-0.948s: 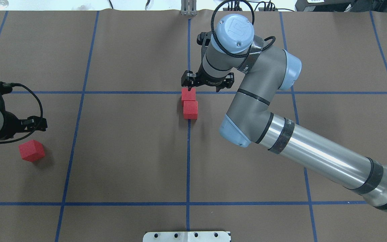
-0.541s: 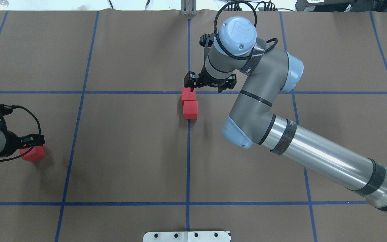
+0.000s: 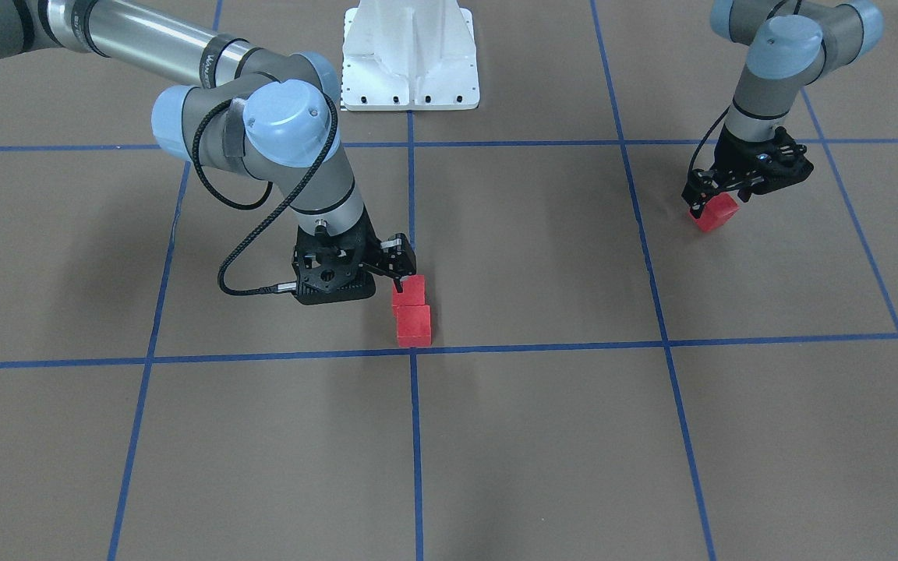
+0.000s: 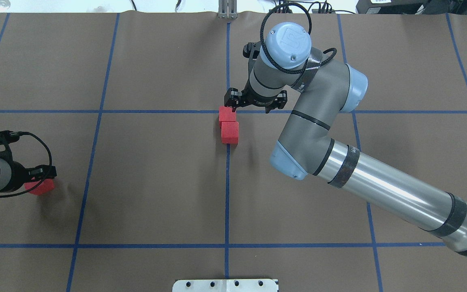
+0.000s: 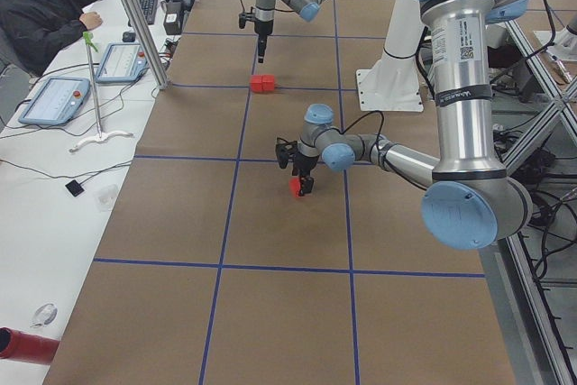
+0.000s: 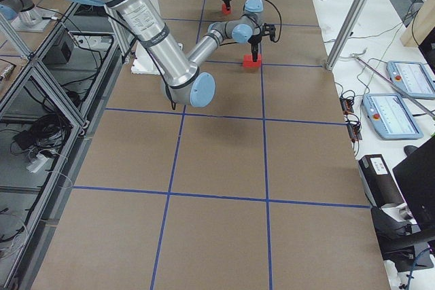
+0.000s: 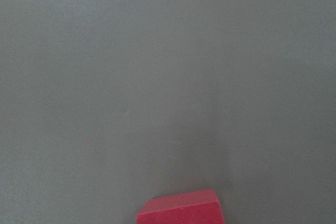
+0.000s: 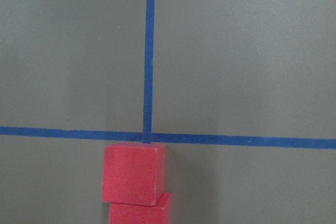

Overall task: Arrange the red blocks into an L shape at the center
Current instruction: 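Grasp the red cube on the left arm's side with the left gripper and lift, then carry the held red cube toward the two center cubes with the left gripper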

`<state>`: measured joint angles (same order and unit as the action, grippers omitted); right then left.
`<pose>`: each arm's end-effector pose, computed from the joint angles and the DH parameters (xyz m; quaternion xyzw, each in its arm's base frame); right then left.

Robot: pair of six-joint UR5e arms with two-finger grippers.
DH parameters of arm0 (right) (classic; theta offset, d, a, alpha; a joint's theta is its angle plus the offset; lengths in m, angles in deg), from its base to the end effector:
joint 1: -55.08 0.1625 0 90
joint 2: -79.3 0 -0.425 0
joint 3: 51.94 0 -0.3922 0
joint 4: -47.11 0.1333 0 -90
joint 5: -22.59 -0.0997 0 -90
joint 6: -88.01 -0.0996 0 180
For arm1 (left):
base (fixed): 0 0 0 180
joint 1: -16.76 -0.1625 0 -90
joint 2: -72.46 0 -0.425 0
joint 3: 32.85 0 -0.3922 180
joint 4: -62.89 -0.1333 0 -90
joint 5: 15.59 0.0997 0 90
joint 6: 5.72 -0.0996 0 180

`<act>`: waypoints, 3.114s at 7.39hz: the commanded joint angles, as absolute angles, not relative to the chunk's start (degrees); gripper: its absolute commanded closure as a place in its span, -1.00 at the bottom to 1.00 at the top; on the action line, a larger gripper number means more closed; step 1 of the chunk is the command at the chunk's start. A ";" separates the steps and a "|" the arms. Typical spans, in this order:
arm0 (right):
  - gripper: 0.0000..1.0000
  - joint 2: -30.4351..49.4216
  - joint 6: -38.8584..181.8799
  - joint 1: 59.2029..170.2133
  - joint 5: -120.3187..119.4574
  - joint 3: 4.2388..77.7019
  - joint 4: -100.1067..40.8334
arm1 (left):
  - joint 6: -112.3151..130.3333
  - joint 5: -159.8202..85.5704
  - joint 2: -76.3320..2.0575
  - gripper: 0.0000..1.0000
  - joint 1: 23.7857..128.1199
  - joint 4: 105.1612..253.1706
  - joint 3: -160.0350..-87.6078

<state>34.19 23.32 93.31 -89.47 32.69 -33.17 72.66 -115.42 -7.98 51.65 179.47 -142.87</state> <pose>-0.5200 -0.5317 0.1988 0.0674 -0.4392 0.0212 0.8956 0.3057 -0.3550 0.5287 0.0503 0.3228 -0.1639 0.9308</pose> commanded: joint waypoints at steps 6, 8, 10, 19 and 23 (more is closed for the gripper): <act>-0.97 32.64 23.41 93.31 -89.64 34.54 -33.22 | 72.15 -122.70 -11.45 1.00 57.14 173.85 -146.75; -0.97 27.91 24.38 95.06 -90.17 39.45 -33.75 | 73.81 -123.26 -32.12 1.00 59.81 151.07 -145.19; -0.97 22.29 29.44 97.08 -90.17 42.71 -33.75 | 94.03 -125.70 -50.58 1.00 59.82 147.70 -128.15; -0.97 12.68 41.69 100.34 -92.28 48.70 -33.40 | 136.02 -126.51 -76.87 1.00 55.71 157.29 -93.23; -0.97 12.77 41.69 100.25 -92.19 48.52 -33.49 | 138.50 -126.25 -78.36 1.00 54.81 154.91 -93.14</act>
<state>12.73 41.69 100.32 -92.21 48.59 -33.48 137.56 -126.30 -78.17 54.91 155.10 -93.17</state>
